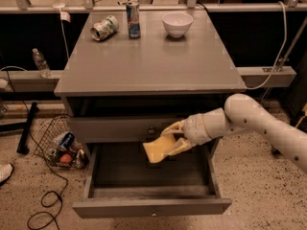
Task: Pick sponge from middle drawer and place on counter
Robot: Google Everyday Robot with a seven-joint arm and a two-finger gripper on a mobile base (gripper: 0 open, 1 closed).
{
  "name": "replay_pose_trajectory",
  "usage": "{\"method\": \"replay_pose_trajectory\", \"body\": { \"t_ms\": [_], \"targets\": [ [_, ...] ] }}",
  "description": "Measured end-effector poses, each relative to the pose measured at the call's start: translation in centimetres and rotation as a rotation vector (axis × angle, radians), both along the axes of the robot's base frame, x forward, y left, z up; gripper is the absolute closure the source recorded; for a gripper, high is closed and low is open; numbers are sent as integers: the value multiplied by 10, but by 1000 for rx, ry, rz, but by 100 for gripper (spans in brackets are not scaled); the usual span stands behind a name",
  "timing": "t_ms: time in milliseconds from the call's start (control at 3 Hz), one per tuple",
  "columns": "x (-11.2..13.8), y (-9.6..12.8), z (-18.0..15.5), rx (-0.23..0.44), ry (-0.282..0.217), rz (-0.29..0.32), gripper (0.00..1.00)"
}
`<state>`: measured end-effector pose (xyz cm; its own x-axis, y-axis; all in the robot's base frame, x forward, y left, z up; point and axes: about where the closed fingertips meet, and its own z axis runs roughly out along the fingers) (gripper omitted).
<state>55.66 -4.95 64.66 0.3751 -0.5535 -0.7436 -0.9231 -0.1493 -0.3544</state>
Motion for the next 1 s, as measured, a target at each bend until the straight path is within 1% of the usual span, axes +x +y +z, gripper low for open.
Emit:
{"method": "replay_pose_trajectory", "body": {
  "t_ms": [333,1000],
  "targets": [
    [3,10,44,-40,-98,34,100],
    [-10,35,133,-143,-268,87,100]
  ]
}}
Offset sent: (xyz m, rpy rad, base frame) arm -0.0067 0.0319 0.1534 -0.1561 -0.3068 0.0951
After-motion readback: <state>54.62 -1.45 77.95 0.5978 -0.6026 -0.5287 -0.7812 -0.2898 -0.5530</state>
